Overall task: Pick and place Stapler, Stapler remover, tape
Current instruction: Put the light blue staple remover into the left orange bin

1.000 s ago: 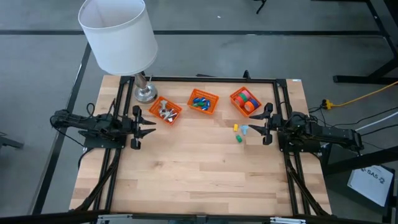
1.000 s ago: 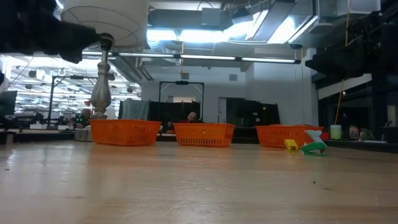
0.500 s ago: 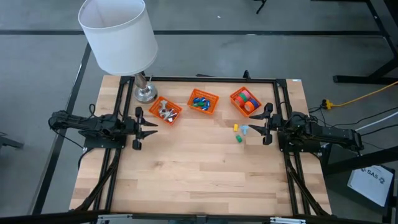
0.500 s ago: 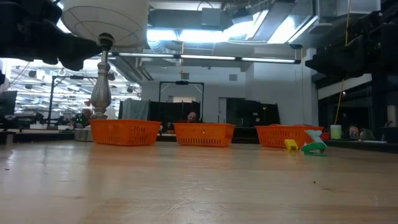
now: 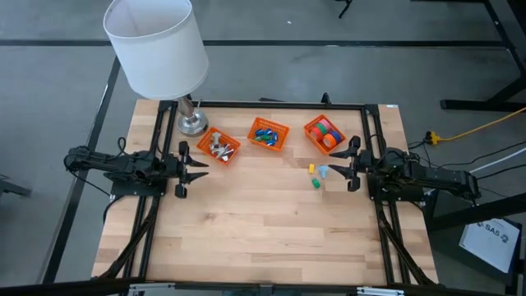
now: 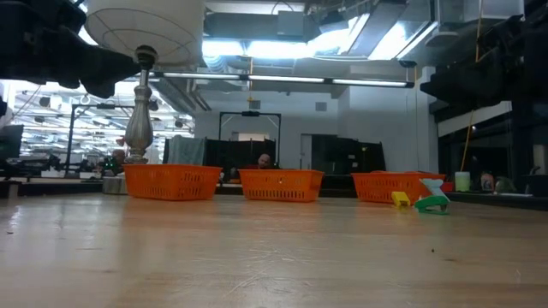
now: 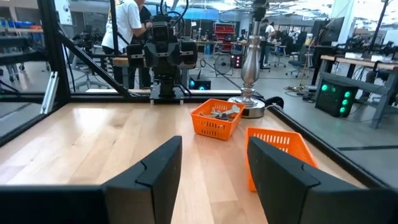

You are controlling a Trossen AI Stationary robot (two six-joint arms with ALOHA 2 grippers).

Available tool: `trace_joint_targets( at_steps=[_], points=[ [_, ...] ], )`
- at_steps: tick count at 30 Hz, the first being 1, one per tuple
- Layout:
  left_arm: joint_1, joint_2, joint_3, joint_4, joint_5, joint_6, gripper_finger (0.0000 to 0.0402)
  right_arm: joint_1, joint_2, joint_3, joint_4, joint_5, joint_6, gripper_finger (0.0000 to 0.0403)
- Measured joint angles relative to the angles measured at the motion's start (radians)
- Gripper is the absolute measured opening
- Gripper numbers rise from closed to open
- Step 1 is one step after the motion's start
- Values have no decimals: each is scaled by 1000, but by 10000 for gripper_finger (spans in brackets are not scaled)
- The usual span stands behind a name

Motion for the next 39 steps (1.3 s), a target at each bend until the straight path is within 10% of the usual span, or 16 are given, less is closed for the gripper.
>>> trace_joint_targets(
  at_steps=[39],
  points=[
    [0, 0, 0, 0, -1, 0, 108, 38, 0, 0, 130, -38, 214, 188]
  ],
)
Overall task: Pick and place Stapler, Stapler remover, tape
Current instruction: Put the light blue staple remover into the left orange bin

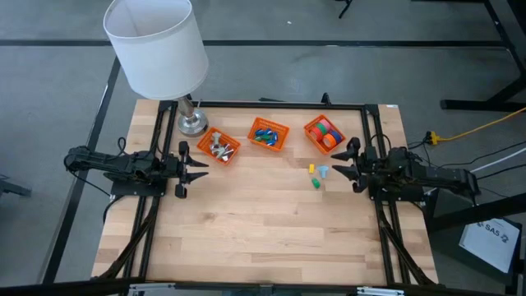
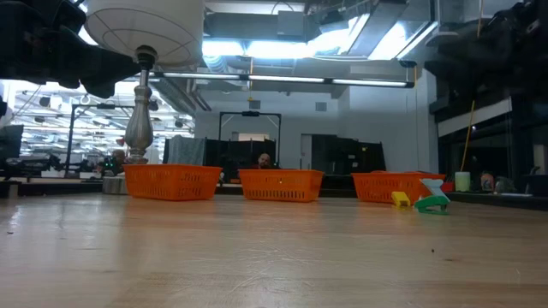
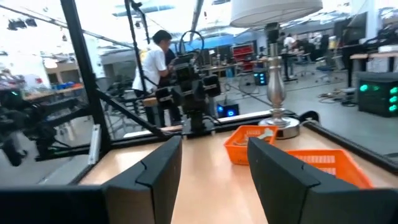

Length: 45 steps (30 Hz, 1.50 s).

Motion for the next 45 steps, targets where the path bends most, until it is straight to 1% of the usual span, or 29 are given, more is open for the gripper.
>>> trace_joint_targets(
  at_steps=[5, 10, 12, 18, 21, 23, 25, 30, 34, 39, 45],
  points=[
    [0, 0, 0, 0, 0, 0, 108, 23, 6, 0, -11, 45, -32, 188],
    [0, 0, 0, 0, 0, 0, 111, 43, 47, 0, -7, 96, -35, 188],
    [0, 0, 0, 0, 0, 0, 111, 46, 65, 0, -2, 102, -35, 188],
    [0, 0, 0, 0, 0, 0, 107, 46, 170, 3, -21, 186, -58, 188],
    [0, 0, 0, 0, 0, 0, 108, 46, 250, 43, -42, 236, -52, 188],
    [0, 0, 0, 0, 0, 0, 109, 46, 306, 92, -82, 267, -23, 188],
    [0, 0, 0, 0, 0, 0, 111, 46, 363, 138, -158, 290, 28, 188],
    [0, 0, 0, 0, 0, 0, 110, 46, 488, 251, -362, 377, 230, 188],
    [0, 0, 0, 0, 0, 0, 107, 46, 561, 304, -461, 379, 302, 188],
    [0, 0, 0, 0, 0, 0, 109, 45, 620, 306, -515, 354, 368, 188],
    [0, 0, 0, 0, 0, 0, 111, 45, 676, 306, -651, 348, 475, 188]
  ],
)
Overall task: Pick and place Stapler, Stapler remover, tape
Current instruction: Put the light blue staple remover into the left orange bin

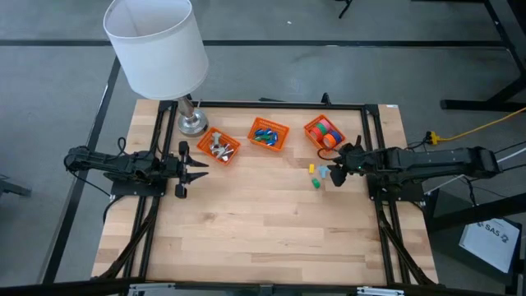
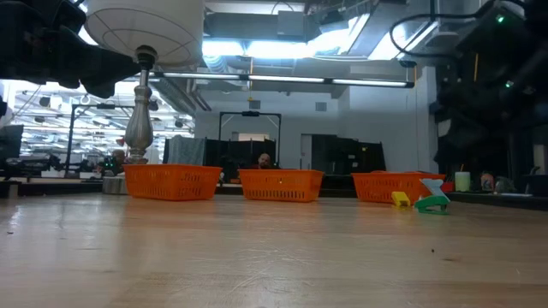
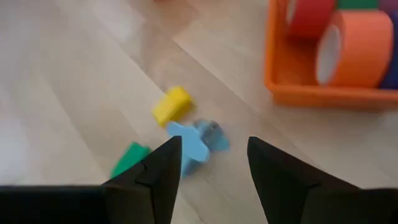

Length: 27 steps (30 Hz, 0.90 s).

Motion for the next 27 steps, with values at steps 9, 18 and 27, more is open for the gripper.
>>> trace_joint_targets(
  at_steps=[9, 18, 27],
  points=[
    [0, 0, 0, 0, 0, 0, 108, -30, 25, 0, 13, -48, 94, 188],
    [0, 0, 0, 0, 0, 0, 110, -108, 90, 0, 25, -51, 43, 188],
    [0, 0, 0, 0, 0, 0, 110, -162, 190, 0, 81, -164, -65, 188]
  ],
)
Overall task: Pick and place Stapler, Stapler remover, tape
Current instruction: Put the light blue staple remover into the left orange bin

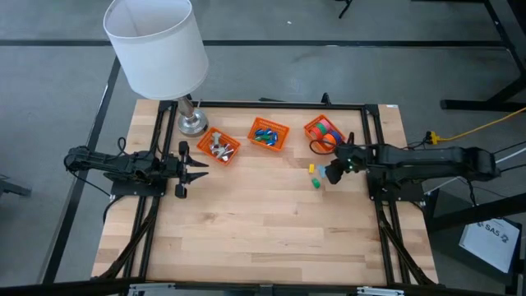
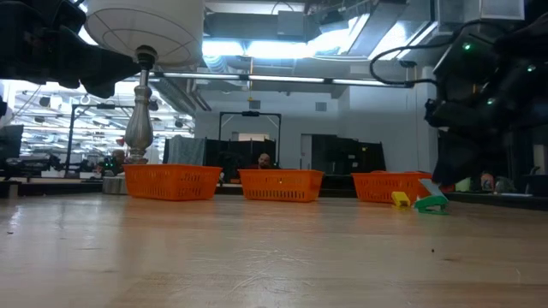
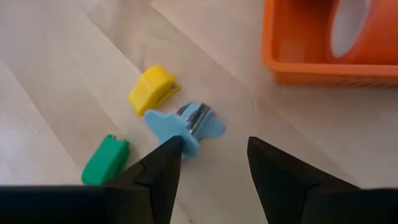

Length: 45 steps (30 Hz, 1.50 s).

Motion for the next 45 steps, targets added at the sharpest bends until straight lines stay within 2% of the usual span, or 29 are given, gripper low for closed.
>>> trace_joint_targets(
  at_steps=[6, 11, 23, 25, 32, 40, 45],
  points=[
    [0, 0, 0, 0, 0, 0, 110, -12, 47, -1, 47, -99, -55, 188],
    [0, 0, 0, 0, 0, 0, 107, -12, 64, -1, 90, -112, -86, 176],
    [0, 0, 0, 0, 0, 0, 110, -12, 64, 0, 108, -104, -129, 24],
    [0, 0, 0, 0, 0, 0, 108, -12, 64, 0, 120, -102, -135, 8],
    [0, 0, 0, 0, 0, 0, 109, -12, 64, 0, 161, -104, -156, 5],
    [0, 0, 0, 0, 0, 0, 109, -12, 64, 0, 370, -174, -191, 3],
    [0, 0, 0, 0, 0, 0, 108, -12, 79, 70, 376, -174, -256, 1]
  ],
)
